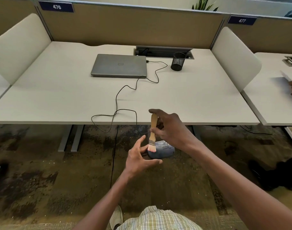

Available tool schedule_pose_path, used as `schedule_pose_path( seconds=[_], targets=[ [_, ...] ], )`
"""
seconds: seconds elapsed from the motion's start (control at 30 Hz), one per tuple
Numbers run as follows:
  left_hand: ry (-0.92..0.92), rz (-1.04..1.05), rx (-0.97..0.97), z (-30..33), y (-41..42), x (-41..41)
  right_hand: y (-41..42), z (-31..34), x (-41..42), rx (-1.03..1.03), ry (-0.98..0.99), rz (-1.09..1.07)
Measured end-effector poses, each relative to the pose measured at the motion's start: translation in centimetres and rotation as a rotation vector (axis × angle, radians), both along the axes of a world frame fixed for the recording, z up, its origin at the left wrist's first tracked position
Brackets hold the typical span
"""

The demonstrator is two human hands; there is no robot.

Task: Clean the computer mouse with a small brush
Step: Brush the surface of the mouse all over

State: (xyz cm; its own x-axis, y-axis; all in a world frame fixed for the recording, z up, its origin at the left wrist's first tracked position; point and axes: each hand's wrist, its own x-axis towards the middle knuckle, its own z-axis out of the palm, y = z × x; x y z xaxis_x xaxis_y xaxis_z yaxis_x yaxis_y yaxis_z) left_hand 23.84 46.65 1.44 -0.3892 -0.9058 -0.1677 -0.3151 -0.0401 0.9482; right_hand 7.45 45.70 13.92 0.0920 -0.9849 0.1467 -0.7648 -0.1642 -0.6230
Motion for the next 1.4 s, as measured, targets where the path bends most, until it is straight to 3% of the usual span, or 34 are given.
schedule_pose_path(
  seconds=[0.2,0.37,0.87,1.0,1.23,1.4],
  targets=[
    [0.020,0.011,0.030,-0.1,0.1,0.0,-0.4,0.2,-1.7,-0.045,0.018,-0.097],
    [0.040,0.025,0.044,-0.1,-0.3,0.0,0.5,-0.2,-2.2,-0.039,-0.159,-0.072],
    [0.038,0.036,-0.006,-0.4,-0.9,0.1,-0.1,-0.5,-4.1,-0.024,-0.114,-0.151],
    [0.074,0.020,0.004,-0.4,-1.0,0.0,-0.9,-0.2,-3.4,-0.048,-0.182,-0.175],
    [0.085,0.005,-0.004,-0.7,-0.9,-0.1,-2.4,0.1,-3.2,0.026,0.003,-0.219],
    [0.121,-0.005,0.017,-1.0,-1.2,-0.1,-3.6,0.1,-2.3,0.069,-0.075,-0.232]
  ],
)
